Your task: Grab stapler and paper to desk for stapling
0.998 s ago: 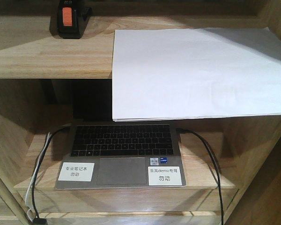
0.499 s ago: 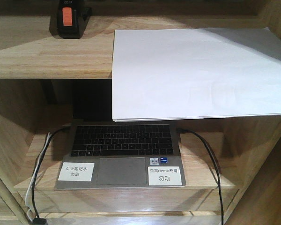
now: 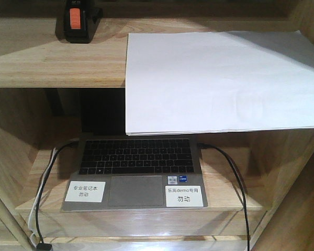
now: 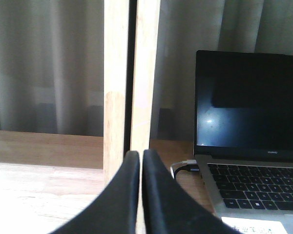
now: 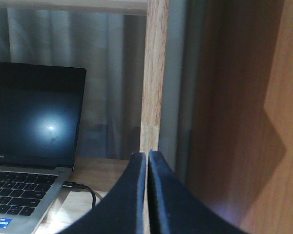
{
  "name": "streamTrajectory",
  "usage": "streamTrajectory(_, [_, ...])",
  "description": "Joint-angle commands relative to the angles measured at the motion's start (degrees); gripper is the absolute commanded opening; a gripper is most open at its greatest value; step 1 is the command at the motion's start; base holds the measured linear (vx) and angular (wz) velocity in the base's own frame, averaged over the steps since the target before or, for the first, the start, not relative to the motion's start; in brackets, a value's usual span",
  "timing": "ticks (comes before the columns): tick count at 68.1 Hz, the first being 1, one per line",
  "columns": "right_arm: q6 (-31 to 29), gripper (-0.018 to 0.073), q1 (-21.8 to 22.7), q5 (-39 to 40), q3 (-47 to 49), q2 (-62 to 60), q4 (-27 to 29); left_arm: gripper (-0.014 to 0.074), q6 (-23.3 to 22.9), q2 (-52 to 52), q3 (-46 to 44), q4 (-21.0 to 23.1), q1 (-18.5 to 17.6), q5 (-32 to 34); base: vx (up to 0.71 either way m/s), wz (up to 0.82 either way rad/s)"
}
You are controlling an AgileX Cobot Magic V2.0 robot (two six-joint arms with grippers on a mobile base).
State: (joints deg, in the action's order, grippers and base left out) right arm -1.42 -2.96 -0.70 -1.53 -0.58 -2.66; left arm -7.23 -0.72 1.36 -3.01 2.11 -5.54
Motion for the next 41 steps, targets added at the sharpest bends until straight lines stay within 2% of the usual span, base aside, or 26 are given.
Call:
streamTrajectory(1, [-0.2, -0.001, 0.2, 4.3, -0.2, -0.6, -0.3, -0.0006, -0.3, -0.9, 0.7, 0.0, 0.2, 4.6, 0.0, 0.0])
streamTrajectory(11, [-0.2, -0.001, 0.2, 4.2, -0.2, -0.6, -0.3, -0.0006, -0.3, -0.9, 0.6, 0.0, 0.2, 5.2, 0.0, 0.0])
streamTrajectory(16, [-0.2, -0.001, 0.2, 4.2, -0.2, -0.6, -0.3, -0.0006, -0.2, -0.9, 0.6, 0.0, 0.2, 7.8, 0.0, 0.0])
streamTrajectory(31, [-0.2, -0.001, 0.2, 4.3, -0.2, -0.6, -0.3, -0.0006, -0.3, -0.9, -1.4, 0.0, 0.2, 23.9, 0.0, 0.0])
streamTrajectory(41, [-0.2, -0.001, 0.2, 4.3, -0.2, -0.6, -0.3, -0.0006, -0.8, -0.2, -9.4, 0.0, 0.2, 23.2, 0.0, 0.0])
